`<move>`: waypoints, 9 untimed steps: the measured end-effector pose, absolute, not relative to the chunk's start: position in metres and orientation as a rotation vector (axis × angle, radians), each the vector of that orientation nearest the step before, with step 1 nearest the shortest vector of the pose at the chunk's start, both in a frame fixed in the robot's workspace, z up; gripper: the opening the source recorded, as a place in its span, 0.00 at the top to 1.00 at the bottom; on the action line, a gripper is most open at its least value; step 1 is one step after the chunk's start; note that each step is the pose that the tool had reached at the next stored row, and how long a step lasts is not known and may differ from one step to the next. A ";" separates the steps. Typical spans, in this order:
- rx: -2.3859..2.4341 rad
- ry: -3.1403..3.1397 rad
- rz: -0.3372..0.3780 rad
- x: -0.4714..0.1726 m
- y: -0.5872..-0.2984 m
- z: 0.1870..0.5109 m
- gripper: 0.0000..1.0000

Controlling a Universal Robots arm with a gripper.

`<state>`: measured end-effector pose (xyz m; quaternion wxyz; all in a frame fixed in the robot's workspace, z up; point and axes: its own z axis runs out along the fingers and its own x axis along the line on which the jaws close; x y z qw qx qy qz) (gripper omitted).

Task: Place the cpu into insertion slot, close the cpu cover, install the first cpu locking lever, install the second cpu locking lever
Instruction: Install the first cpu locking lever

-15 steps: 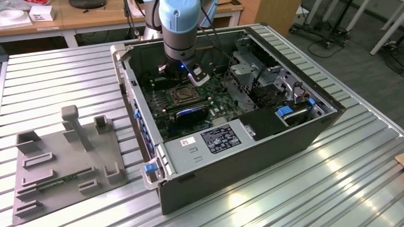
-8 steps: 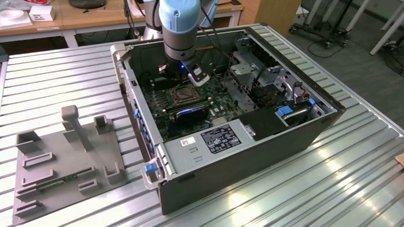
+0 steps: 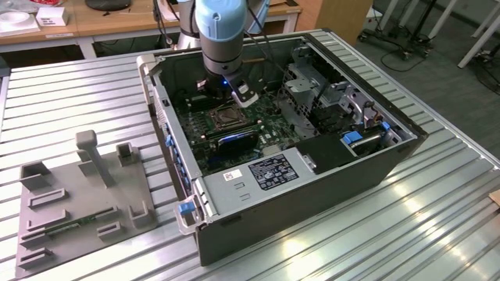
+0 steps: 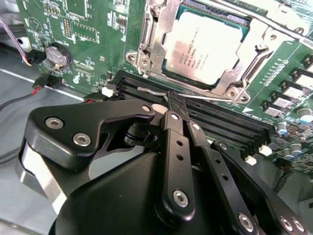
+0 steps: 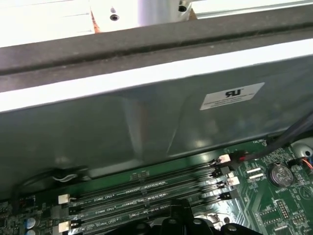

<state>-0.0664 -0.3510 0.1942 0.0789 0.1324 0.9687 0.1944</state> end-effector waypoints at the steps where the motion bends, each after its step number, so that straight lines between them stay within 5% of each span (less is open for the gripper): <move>1: 0.407 2.897 0.581 -0.066 -0.351 0.194 0.89; 9: 0.480 2.877 0.573 -0.066 -0.350 0.194 0.89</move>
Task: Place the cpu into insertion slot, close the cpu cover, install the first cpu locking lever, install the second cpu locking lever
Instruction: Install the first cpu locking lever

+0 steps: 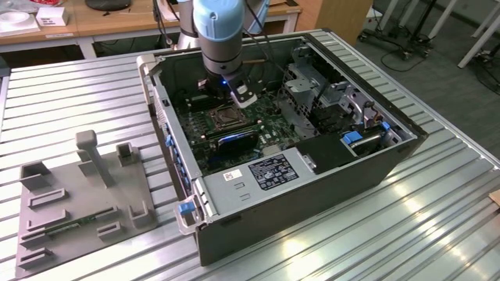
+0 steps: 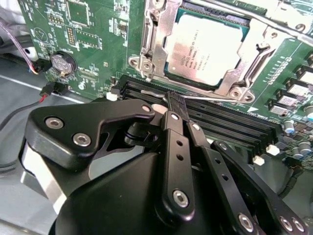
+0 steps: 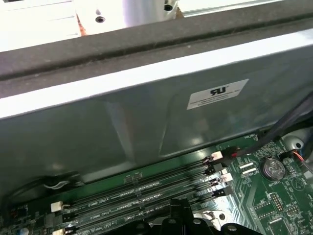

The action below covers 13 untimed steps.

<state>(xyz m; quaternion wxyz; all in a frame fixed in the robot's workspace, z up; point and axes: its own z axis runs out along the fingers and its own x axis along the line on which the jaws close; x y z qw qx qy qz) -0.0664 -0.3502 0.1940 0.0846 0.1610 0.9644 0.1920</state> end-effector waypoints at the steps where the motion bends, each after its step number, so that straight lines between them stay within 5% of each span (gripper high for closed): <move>1: 0.488 2.874 0.572 -0.066 -0.350 0.194 0.89; 13: 0.545 2.858 0.565 -0.066 -0.347 0.194 0.89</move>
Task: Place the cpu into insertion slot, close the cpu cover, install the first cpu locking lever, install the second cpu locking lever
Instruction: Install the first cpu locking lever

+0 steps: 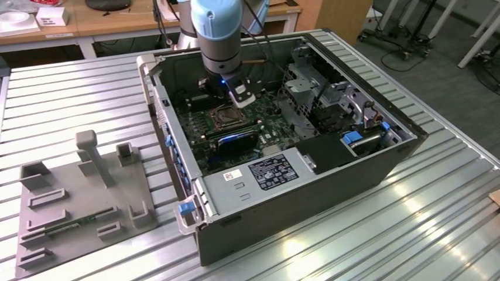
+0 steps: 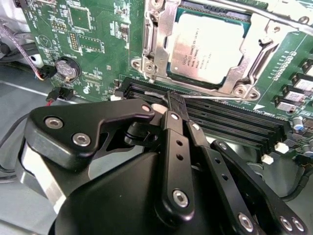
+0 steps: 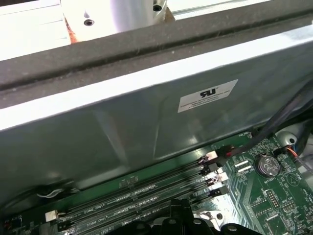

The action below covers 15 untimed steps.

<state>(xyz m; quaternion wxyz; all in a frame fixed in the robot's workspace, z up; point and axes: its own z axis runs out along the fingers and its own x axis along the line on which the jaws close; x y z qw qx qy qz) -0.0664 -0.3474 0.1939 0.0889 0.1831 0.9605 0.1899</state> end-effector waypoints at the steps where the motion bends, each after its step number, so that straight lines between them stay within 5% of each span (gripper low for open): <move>1: 0.548 2.856 0.565 -0.066 -0.347 0.194 0.89; 15: 0.587 2.844 0.560 -0.066 -0.343 0.194 0.89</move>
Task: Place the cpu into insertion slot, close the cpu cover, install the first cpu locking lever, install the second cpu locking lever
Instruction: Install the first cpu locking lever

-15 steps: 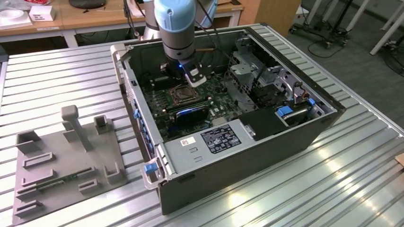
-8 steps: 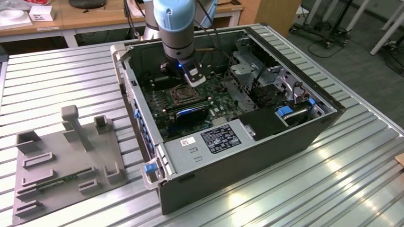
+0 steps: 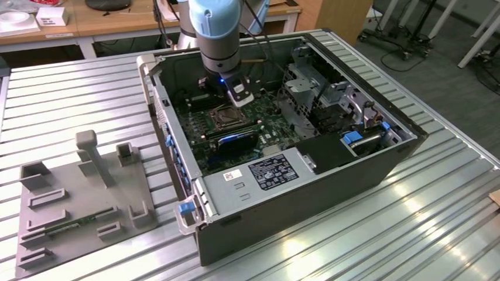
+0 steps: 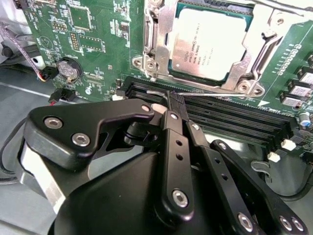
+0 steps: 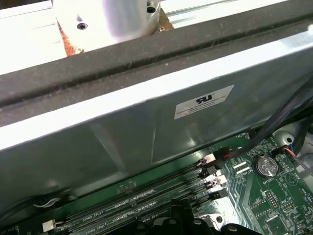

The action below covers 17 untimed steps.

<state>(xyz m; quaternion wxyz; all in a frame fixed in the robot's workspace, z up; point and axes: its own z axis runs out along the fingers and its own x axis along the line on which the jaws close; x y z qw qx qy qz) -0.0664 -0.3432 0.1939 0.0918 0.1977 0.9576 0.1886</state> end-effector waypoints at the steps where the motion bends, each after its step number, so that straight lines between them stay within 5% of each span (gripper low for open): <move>1: 0.589 2.844 0.560 -0.066 -0.343 0.194 0.89; 17: 0.590 2.844 0.517 -0.066 -0.343 0.189 0.89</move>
